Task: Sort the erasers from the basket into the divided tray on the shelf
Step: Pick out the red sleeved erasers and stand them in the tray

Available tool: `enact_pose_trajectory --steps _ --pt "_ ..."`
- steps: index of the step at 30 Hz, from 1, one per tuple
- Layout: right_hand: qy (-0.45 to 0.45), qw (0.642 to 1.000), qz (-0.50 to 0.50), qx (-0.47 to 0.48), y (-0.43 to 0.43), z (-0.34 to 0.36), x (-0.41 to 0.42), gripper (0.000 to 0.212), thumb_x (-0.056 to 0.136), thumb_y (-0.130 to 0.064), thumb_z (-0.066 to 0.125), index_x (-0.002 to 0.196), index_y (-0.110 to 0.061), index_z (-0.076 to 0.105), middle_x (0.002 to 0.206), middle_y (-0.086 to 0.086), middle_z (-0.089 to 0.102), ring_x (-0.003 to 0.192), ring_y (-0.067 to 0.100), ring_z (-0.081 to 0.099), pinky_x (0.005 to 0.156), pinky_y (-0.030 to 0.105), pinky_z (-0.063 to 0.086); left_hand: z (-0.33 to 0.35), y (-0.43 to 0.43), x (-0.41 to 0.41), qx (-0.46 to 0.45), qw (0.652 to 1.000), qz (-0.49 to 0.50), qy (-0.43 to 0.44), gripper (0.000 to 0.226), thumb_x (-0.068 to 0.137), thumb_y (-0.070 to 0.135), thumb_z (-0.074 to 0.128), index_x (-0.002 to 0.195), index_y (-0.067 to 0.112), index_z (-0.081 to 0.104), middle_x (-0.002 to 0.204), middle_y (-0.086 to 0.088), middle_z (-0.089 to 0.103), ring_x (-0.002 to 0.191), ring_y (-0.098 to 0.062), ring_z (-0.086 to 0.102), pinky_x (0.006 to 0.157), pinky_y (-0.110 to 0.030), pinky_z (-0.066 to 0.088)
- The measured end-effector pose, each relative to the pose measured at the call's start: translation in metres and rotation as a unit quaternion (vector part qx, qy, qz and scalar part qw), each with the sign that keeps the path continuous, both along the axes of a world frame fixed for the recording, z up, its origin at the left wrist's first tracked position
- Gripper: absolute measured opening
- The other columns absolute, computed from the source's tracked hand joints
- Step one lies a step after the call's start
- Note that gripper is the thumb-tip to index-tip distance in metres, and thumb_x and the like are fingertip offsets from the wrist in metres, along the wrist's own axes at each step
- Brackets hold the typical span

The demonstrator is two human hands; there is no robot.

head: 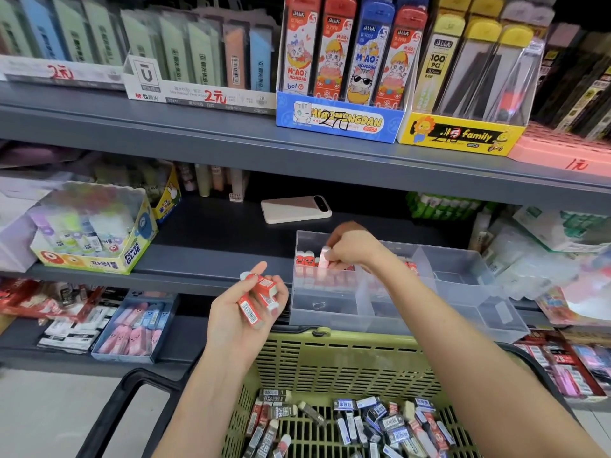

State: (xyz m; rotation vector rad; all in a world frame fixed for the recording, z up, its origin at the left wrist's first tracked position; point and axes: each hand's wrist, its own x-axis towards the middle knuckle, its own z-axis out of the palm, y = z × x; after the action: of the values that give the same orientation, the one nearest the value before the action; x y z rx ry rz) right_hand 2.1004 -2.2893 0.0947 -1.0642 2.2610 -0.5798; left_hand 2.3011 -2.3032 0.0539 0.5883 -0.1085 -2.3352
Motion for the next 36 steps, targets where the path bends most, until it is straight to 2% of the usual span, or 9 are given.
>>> enact_pose_trajectory --steps 6,11,13,16,19,21,27,32,36 --pt "0.11 0.993 0.027 0.025 -0.005 -0.009 0.005 0.023 0.082 -0.008 0.061 0.103 -0.01 0.072 0.107 0.008 0.07 0.099 0.022 0.065 0.087 0.027 0.052 -0.002 -0.002 0.003 -0.015 0.999 -0.005 0.032 0.038 0.078 0.007 0.06 0.115 -0.002 0.059 0.087 -0.012 0.061 0.068 -0.015 0.062 0.057 -0.022 0.054" --pt "0.182 0.98 0.029 -0.071 0.007 -0.011 0.012 0.021 0.085 -0.013 0.061 0.103 -0.009 0.071 0.107 0.007 0.069 0.099 0.021 0.062 0.092 0.028 0.047 -0.003 0.0 0.001 -0.088 0.996 -0.006 -0.021 0.03 0.078 0.017 0.059 0.104 0.003 0.06 0.084 -0.011 0.066 0.059 -0.009 0.06 0.043 -0.014 0.044" --pt "0.123 0.978 0.015 -0.168 0.017 -0.003 0.025 0.019 0.089 -0.023 0.059 0.095 -0.011 0.073 0.091 0.005 0.072 0.083 0.011 0.063 0.08 0.029 0.05 -0.004 0.0 0.0 -0.114 0.993 -0.003 -0.036 0.03 0.077 0.02 0.06 0.103 0.005 0.061 0.085 -0.01 0.068 0.063 -0.009 0.06 0.041 -0.014 0.042" --pt "-0.098 0.963 0.081 -0.236 0.036 0.019 0.056 0.019 0.09 -0.033 0.059 0.089 -0.019 0.072 0.078 -0.005 0.07 0.067 -0.004 0.059 0.062 0.017 0.049 -0.005 0.0 0.0 -0.172 0.983 -0.02 -0.059 0.029 0.078 0.024 0.061 0.102 0.006 0.062 0.083 -0.01 0.069 0.06 -0.009 0.058 0.039 -0.014 0.039" --pt "-0.14 0.954 0.133 -0.231 0.045 0.029 0.068 0.01 0.087 -0.017 0.065 0.092 -0.009 0.069 0.078 0.005 0.068 0.07 0.007 0.06 0.071 0.02 0.048 -0.006 0.004 -0.001 -0.26 0.96 -0.057 -0.092 0.019 0.081 0.022 0.06 0.092 0.008 0.068 0.081 -0.01 0.068 0.056 -0.01 0.057 0.038 -0.015 0.038" --pt "-0.161 0.95 0.124 -0.238 0.047 0.031 0.064 0.01 0.083 -0.009 0.069 0.091 -0.003 0.068 0.073 0.007 0.064 0.064 0.008 0.055 0.063 0.016 0.046 -0.007 0.007 -0.001 -0.281 0.953 -0.073 -0.091 0.018 0.082 0.021 0.06 0.09 0.008 0.069 0.084 -0.011 0.068 0.057 -0.01 0.057 0.039 -0.015 0.038" --pt "-0.266 0.918 0.049 -0.29 0.052 0.031 0.032 0.011 0.08 -0.008 0.071 0.078 -0.018 0.068 0.071 -0.001 0.069 0.062 0.007 0.063 0.054 0.018 0.048 -0.004 0.006 -0.004 -0.217 0.971 -0.057 -0.078 0.027 0.085 0.021 0.056 0.102 0.0 0.059 0.09 -0.017 0.07 0.065 -0.017 0.063 0.041 -0.019 0.041" --pt "-0.018 0.958 -0.064 -0.278 0.04 0.023 -0.016 0.012 0.076 -0.004 0.073 0.081 -0.014 0.067 0.079 0.007 0.069 0.069 0.01 0.064 0.067 0.02 0.051 -0.007 -0.003 -0.001 -0.123 0.99 0.007 -0.065 0.019 0.087 0.002 0.054 0.106 0.002 0.053 0.097 -0.019 0.072 0.089 -0.026 0.072 0.061 -0.025 0.056" --pt "0.005 0.987 -0.048 -0.155 0.023 0.009 -0.025 0.018 0.073 -0.012 0.078 0.086 -0.012 0.066 0.084 0.009 0.07 0.077 0.019 0.065 0.078 0.029 0.052 -0.01 -0.002 -0.003 -0.133 0.99 0.01 -0.053 0.022 0.096 0.007 0.046 0.118 0.004 0.046 0.113 -0.022 0.067 0.105 -0.033 0.066 0.077 -0.036 0.058"
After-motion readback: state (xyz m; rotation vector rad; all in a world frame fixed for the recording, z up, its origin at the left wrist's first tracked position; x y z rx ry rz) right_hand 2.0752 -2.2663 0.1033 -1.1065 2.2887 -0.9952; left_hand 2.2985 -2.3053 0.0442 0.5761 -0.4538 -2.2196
